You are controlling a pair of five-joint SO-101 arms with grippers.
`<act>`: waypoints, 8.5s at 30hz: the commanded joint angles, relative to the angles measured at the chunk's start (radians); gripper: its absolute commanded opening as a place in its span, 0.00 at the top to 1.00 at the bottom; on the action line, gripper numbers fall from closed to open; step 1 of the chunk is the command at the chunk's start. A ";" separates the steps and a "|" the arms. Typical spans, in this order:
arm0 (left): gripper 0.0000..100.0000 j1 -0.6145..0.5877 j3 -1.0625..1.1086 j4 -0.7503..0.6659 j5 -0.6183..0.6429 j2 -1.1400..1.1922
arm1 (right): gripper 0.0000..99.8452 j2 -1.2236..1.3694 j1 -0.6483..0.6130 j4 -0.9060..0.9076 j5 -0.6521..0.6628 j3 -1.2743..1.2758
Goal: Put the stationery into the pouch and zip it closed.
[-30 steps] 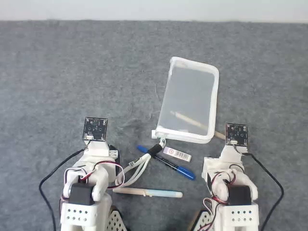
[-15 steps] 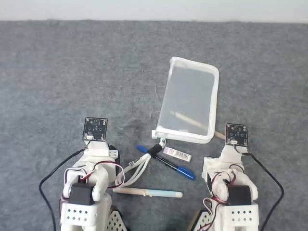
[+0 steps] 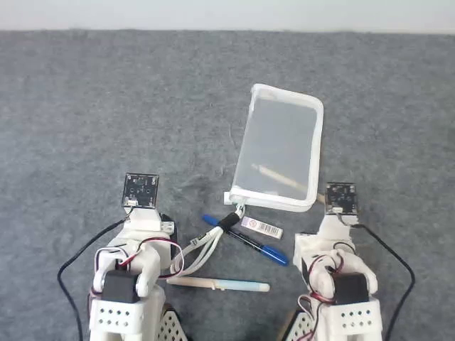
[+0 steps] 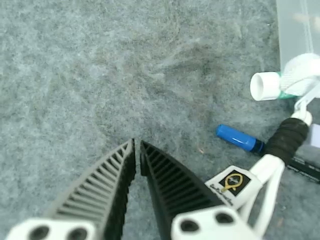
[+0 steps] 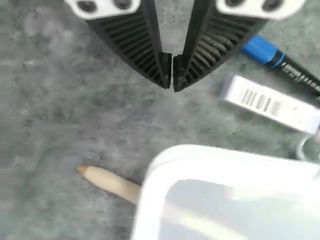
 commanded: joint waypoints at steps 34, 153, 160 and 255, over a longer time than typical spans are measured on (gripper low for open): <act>0.99 -0.348 -0.007 -0.143 -0.365 -0.017 | 0.93 -0.007 -0.111 -0.160 0.404 -0.463; 0.98 -0.350 -0.007 -0.146 -0.362 -0.017 | 0.99 1.360 -0.585 -0.179 -0.290 -0.984; 0.80 -0.402 -0.015 -0.153 -0.247 -0.020 | 0.99 1.222 -0.509 -0.186 -0.161 -0.922; 0.66 0.252 -0.219 -0.345 0.132 -0.017 | 0.99 0.081 -0.458 -0.183 0.106 -0.456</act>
